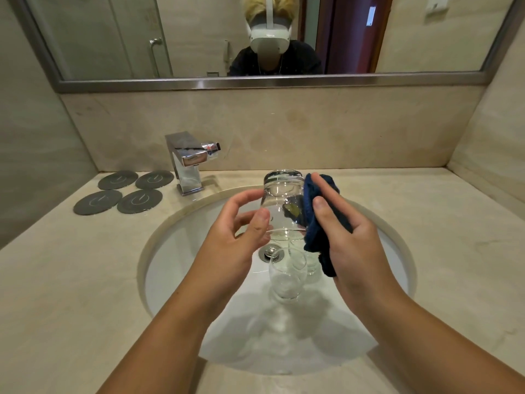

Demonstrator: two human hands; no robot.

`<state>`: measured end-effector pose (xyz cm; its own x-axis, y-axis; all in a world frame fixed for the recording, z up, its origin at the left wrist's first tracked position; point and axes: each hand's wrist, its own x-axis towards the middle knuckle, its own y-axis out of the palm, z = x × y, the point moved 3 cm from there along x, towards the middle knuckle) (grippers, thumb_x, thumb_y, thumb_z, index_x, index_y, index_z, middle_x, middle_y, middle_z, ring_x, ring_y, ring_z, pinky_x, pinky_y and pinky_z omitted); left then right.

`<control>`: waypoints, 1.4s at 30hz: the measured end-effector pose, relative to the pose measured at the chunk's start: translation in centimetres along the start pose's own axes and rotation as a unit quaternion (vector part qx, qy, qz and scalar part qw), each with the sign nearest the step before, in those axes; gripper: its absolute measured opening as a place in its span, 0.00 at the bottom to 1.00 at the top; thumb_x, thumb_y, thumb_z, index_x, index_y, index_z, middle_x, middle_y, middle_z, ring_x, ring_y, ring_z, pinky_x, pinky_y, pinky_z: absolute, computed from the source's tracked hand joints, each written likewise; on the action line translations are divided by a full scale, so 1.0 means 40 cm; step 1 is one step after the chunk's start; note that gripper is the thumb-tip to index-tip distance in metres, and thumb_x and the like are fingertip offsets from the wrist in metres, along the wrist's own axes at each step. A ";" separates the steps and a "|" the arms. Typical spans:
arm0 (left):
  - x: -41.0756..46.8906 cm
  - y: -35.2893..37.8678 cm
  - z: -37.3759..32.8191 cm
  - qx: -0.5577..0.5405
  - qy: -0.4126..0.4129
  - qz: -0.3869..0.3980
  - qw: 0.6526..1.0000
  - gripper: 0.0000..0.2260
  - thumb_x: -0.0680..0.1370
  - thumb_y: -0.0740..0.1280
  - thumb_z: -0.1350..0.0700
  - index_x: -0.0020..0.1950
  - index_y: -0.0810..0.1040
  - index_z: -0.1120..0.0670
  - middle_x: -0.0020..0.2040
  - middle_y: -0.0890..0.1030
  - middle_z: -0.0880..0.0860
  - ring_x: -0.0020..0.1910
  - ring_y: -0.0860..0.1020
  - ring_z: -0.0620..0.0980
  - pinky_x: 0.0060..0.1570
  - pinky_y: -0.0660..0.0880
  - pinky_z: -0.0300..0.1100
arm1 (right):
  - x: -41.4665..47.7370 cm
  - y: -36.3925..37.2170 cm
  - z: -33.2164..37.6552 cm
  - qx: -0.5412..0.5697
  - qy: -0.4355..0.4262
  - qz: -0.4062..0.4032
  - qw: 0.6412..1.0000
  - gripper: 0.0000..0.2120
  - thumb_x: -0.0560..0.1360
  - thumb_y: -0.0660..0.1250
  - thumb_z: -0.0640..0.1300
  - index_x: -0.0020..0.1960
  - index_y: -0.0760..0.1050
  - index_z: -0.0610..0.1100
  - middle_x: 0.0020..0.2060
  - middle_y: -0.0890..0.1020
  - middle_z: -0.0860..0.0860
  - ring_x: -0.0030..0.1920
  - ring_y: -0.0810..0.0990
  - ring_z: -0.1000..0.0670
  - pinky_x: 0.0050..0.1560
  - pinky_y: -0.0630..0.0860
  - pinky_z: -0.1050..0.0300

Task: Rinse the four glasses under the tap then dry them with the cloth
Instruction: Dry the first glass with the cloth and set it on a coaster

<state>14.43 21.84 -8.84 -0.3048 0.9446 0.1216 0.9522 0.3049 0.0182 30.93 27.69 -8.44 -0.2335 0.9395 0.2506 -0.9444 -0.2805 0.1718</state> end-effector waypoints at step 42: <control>-0.005 0.001 -0.022 -0.089 -0.027 0.001 0.996 0.24 0.66 0.76 0.43 0.61 0.81 0.42 0.48 0.89 0.47 0.50 0.87 0.45 0.57 0.82 0.38 | -0.001 0.002 -0.002 -0.015 -0.019 0.021 0.999 0.16 0.86 0.66 0.49 0.70 0.80 0.62 0.60 0.86 0.60 0.63 0.84 0.50 0.62 0.80 0.48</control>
<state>14.54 21.56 -7.98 -0.2994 0.9516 0.0692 0.9396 0.2814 0.1950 30.86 27.64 -8.50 -0.2646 0.9187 0.2932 -0.9407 -0.3129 0.1314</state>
